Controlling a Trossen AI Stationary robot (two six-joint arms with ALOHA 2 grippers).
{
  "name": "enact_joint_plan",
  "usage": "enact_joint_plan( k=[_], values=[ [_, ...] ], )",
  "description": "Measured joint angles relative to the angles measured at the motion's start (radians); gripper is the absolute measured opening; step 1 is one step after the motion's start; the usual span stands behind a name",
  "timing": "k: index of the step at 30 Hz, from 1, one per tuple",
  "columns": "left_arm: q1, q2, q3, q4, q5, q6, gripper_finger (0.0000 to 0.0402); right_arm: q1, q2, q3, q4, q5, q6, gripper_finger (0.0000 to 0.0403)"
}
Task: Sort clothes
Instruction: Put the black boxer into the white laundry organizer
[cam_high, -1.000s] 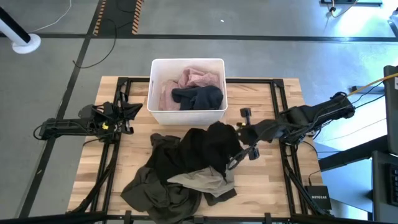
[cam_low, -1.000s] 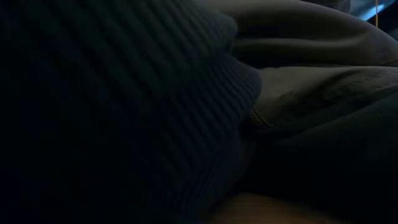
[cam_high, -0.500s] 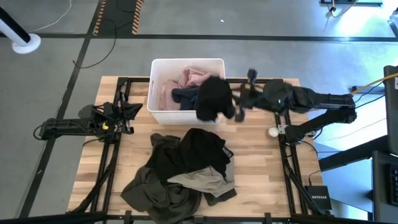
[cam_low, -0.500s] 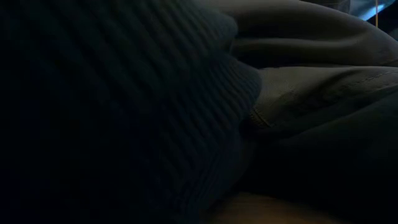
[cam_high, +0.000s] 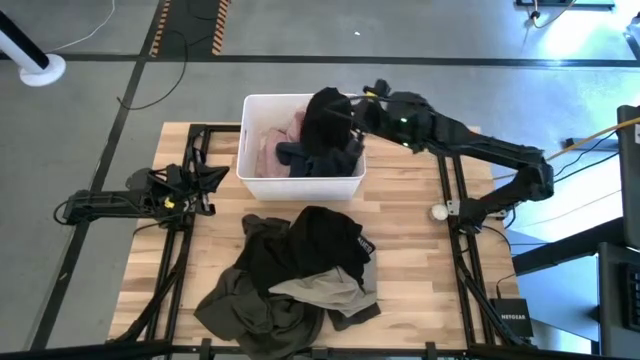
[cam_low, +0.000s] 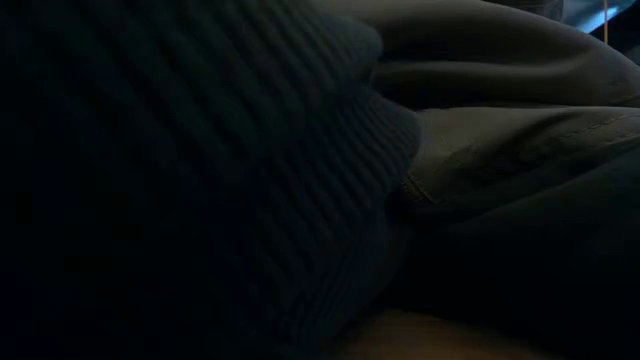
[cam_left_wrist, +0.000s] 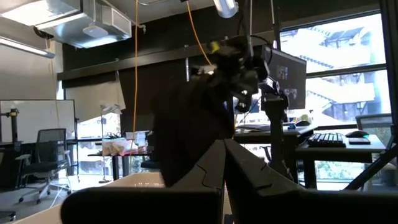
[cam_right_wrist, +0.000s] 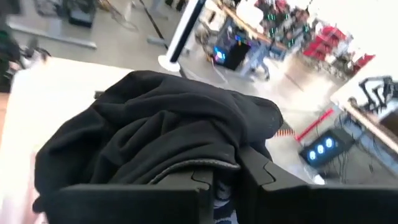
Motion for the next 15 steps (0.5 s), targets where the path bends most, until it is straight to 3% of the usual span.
enact_joint_plan(
  k=[15],
  values=[
    [0.0, 0.0, 0.0, 0.0, 0.0, 0.0, 0.0, -0.035, 0.166, -0.001, -0.051, 0.026, 0.006, 0.0134]
  ],
)
